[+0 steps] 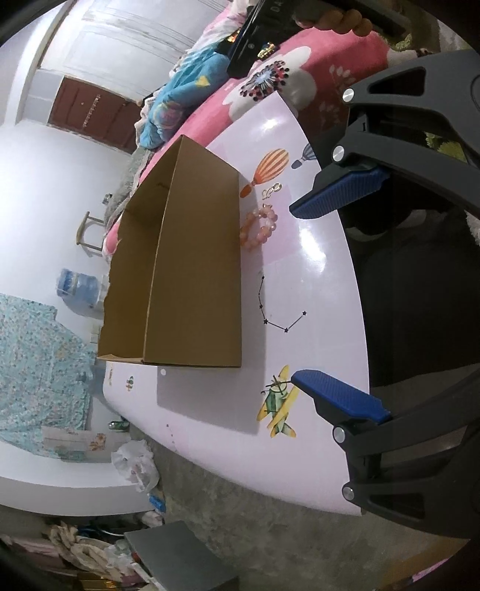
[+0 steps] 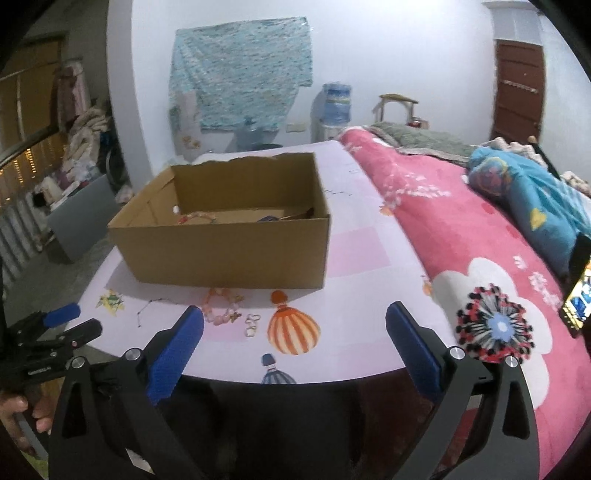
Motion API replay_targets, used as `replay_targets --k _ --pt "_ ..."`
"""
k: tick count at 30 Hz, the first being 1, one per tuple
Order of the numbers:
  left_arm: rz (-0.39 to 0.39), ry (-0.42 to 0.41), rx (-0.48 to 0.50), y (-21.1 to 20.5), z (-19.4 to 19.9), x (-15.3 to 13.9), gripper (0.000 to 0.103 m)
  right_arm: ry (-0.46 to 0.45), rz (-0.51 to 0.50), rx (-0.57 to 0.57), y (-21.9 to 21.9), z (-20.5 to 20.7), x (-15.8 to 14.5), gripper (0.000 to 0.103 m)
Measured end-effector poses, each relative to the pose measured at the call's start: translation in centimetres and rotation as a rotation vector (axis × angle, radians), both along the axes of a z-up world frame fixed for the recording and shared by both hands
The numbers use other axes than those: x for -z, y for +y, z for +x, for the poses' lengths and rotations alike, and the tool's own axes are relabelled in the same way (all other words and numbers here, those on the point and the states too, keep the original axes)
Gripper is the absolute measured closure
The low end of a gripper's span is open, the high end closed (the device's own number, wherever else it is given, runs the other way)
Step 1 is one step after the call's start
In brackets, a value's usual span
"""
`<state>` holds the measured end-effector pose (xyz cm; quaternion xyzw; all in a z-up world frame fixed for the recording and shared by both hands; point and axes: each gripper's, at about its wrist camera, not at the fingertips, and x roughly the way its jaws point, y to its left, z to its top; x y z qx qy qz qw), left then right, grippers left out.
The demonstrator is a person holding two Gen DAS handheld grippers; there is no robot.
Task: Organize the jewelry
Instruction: 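Lift both tools out of the box and back over the table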
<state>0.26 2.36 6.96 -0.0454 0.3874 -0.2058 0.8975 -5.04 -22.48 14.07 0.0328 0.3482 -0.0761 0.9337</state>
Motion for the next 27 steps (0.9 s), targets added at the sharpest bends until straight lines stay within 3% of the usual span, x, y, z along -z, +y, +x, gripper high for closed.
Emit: replay_targets --k 8,12,17,27 --pt "-0.002 0.020 0.030 -1.2 1.0 1.1 0.023 0.019 -0.031 0.053 -0.2 1.0 0.6 0.007" --pt "0.012 0.047 0.047 -1.7 1.0 2.0 0.023 0.033 -0.001 0.053 0.1 1.3 1.6 0.007" --pt "0.008 0.042 0.042 -1.6 1.2 1.9 0.023 0.045 0.097 -0.015 0.3 2.0 2.6 0.007" --pt "0.024 0.076 0.034 -2.6 3.8 3.5 0.021 0.020 0.096 -0.062 -0.3 4.3 4.9 0.007"
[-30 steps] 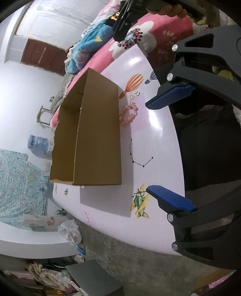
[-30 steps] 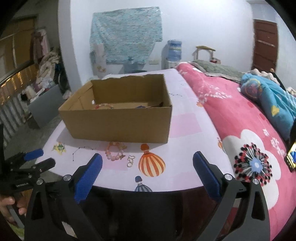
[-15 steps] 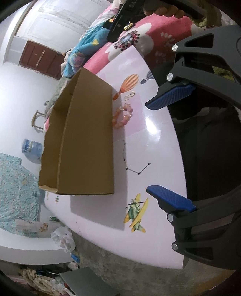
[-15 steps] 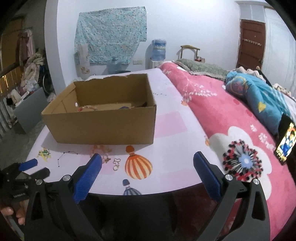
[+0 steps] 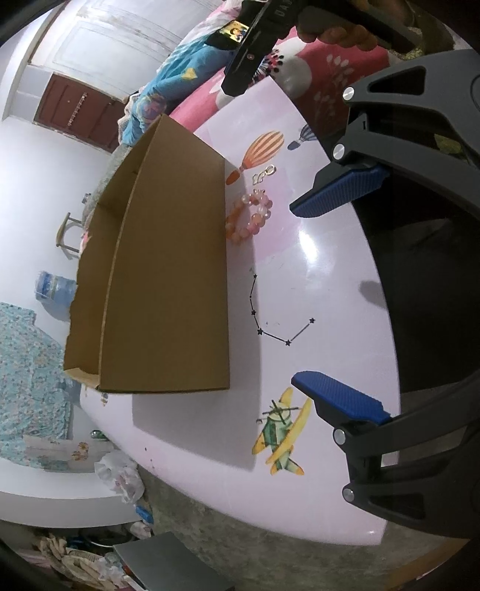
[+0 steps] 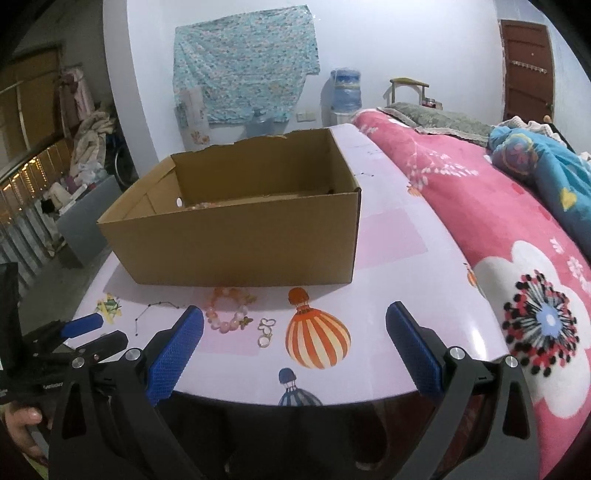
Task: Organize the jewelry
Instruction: 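Lift both tools out of the box and back over the table, then move both open grippers toward the small gold pieces beside the box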
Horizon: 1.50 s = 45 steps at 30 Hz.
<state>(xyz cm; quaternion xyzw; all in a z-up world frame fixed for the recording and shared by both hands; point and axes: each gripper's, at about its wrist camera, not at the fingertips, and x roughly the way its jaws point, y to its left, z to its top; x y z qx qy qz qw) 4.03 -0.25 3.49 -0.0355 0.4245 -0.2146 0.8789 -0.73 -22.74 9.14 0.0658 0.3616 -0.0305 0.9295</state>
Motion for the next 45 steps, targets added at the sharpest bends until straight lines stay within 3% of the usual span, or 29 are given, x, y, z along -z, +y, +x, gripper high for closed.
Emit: replay_targets --k 5,12,15,20,25,34,37,41,45 --pt "0.045 0.000 0.023 -1.4 1.2 0.4 0.021 0.021 -0.010 -0.001 -0.4 1.5 1.6 0.007" --pt "0.004 -0.038 0.059 -3.1 1.3 0.6 0.021 0.041 -0.002 -0.021 -1.1 1.8 2.7 0.007" --pt "-0.022 -0.066 0.101 -4.2 0.8 0.7 0.022 0.053 0.003 -0.047 -1.3 1.5 3.3 0.007" --pt "0.026 -0.104 0.196 -6.7 0.5 0.8 0.024 0.068 0.032 -0.091 -1.6 1.9 4.2 0.007" --pt "0.129 -0.148 0.262 -9.0 0.3 1.3 0.036 0.054 0.079 -0.140 -2.1 2.3 4.4 0.010" --pt "0.152 -0.178 0.364 -10.6 0.5 1.2 0.056 0.058 0.043 -0.205 -1.9 2.1 4.5 0.030" --pt "0.204 -0.174 0.409 -11.8 0.9 1.8 0.064 0.068 0.067 -0.197 -2.4 2.3 4.7 0.030" --pt "0.262 -0.202 0.447 -12.8 1.0 2.1 0.067 0.081 0.094 -0.190 -2.6 2.5 5.0 0.031" --pt "0.283 -0.216 0.449 -12.9 1.3 1.9 0.086 0.079 0.101 -0.189 -2.4 2.3 5.0 0.031"
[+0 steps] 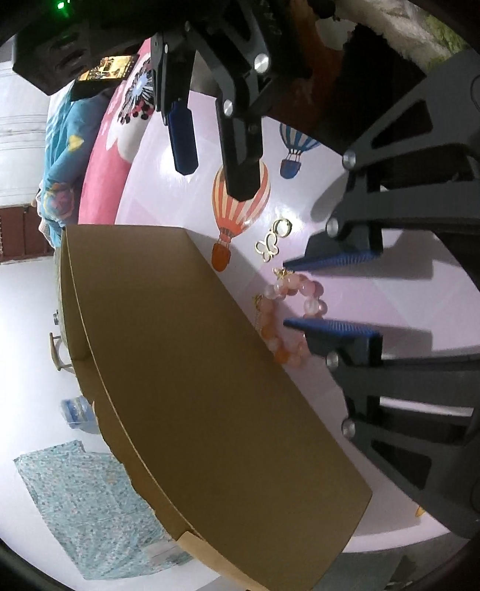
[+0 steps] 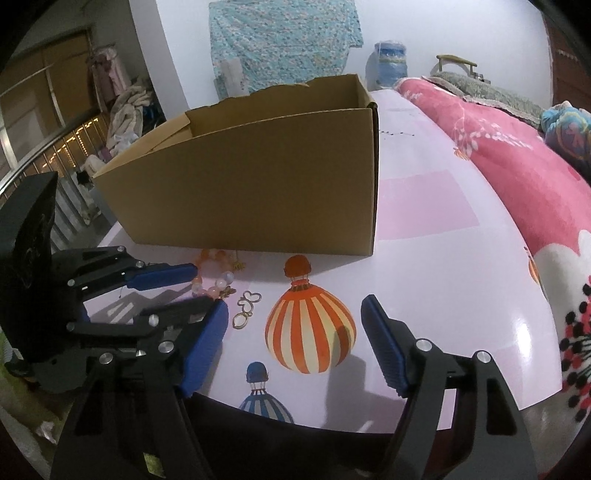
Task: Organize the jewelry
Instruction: 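Move both open grippers toward the small gold pieces beside the box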
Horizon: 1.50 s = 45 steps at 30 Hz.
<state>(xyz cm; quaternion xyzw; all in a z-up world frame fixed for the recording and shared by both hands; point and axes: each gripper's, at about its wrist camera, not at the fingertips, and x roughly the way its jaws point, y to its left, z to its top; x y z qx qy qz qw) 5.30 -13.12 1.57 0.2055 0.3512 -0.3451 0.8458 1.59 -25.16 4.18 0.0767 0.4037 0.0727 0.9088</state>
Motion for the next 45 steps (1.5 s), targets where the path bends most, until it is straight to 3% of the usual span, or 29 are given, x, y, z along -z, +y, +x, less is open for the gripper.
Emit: replay_targets --k 5,7,9,14,18,19,21,27,30,31,33,44,45 --pt "-0.002 0.004 0.009 0.7 -0.1 0.0 0.091 -0.005 0.006 0.004 0.1 -0.3 -0.2 0.031" --pt "-0.003 0.005 -0.008 1.1 -0.1 0.0 0.102 -0.005 0.004 0.004 0.1 -0.4 -0.2 0.031" --pt "-0.015 0.049 -0.024 1.7 0.2 0.2 0.103 -0.007 0.002 0.005 0.2 -0.5 -0.4 0.031" --pt "-0.082 0.102 -0.103 4.4 0.7 -0.3 0.103 -0.009 0.006 0.009 0.1 -0.7 -0.6 0.031" --pt "-0.188 0.055 -0.053 5.0 0.0 -2.5 0.102 0.001 0.029 0.015 0.0 -0.5 -0.4 0.031" --pt "-0.197 0.056 -0.037 4.6 0.0 -2.7 0.096 0.005 0.035 0.017 0.0 -0.5 -0.3 0.031" --pt "-0.187 0.059 -0.006 3.5 0.2 -2.6 0.085 0.014 0.045 0.023 -0.2 -0.3 -0.2 0.031" --pt "-0.054 0.059 0.045 0.7 1.0 0.2 0.084 0.012 0.034 0.039 -0.4 -0.6 -0.4 0.031" --pt "-0.053 0.056 0.039 1.2 1.4 0.5 0.087 0.015 0.035 0.048 -0.7 -0.7 -0.2 0.031" --pt "-0.051 0.061 0.027 1.4 1.5 0.5 0.093 0.017 0.040 0.051 -0.8 -0.6 -0.1 0.031" --pt "-0.048 0.064 0.009 1.9 1.6 0.5 0.094 0.020 0.046 0.052 -0.8 -0.6 0.0 0.031" --pt "-0.017 0.062 -0.211 7.6 2.6 0.2 0.093 0.015 0.039 0.016 -0.2 -0.5 0.2 0.033" --pt "-0.022 0.056 -0.219 7.8 2.6 0.0 0.089 0.014 0.038 0.011 -0.1 -0.4 0.1 0.035"
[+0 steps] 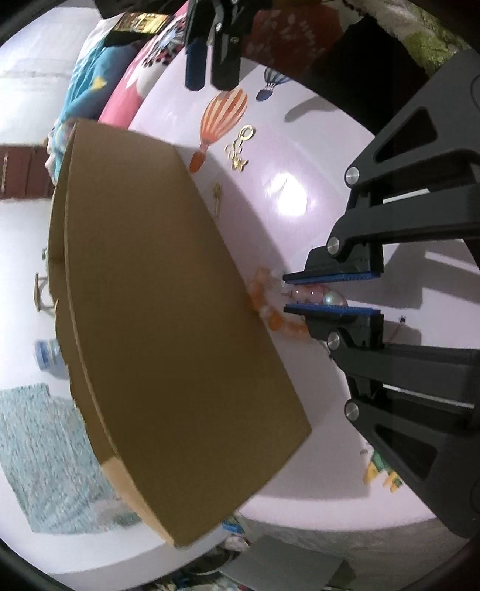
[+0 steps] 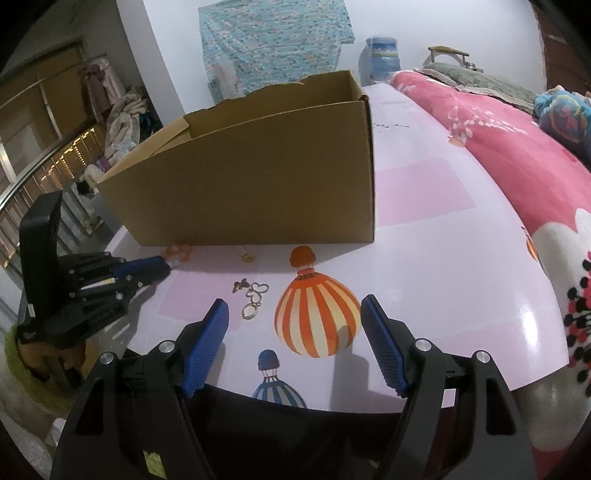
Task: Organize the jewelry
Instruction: 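Move both open grippers toward the small gold pieces beside the box, then close the left gripper on a gold charm while the right gripper closes on a gold ring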
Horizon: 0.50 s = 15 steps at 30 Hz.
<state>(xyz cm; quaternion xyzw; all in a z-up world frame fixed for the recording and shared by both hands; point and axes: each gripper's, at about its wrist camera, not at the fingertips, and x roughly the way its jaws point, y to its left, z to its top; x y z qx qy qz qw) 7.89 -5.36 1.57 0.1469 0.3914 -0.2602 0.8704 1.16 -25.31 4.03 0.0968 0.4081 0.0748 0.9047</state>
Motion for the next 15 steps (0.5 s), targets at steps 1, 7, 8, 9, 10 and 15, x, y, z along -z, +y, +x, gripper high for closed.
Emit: replay_targets --k 1,7,8,9,10,15 --pt "-0.016 -0.008 -0.003 0.3 -0.1 -0.3 0.079 0.000 -0.004 -0.010 0.2 0.1 -0.1 0.038" --pt "-0.092 -0.056 0.020 -0.5 -1.2 -1.7 0.067 0.020 -0.001 -0.056 1.6 0.8 0.4 0.057" --pt "-0.105 -0.050 0.025 -0.7 -1.3 -1.7 0.067 0.032 -0.002 -0.063 1.9 1.0 0.6 0.061" --pt "-0.113 -0.044 0.028 -0.9 -1.3 -1.7 0.067 0.042 -0.008 -0.068 2.2 1.1 0.9 0.063" --pt "-0.122 -0.034 0.035 -1.2 -1.4 -1.5 0.067 0.053 -0.024 -0.072 2.7 1.2 1.2 0.067" --pt "-0.130 -0.019 0.069 -2.2 -2.0 -1.1 0.067 0.049 -0.118 -0.068 4.2 1.7 1.6 0.075"
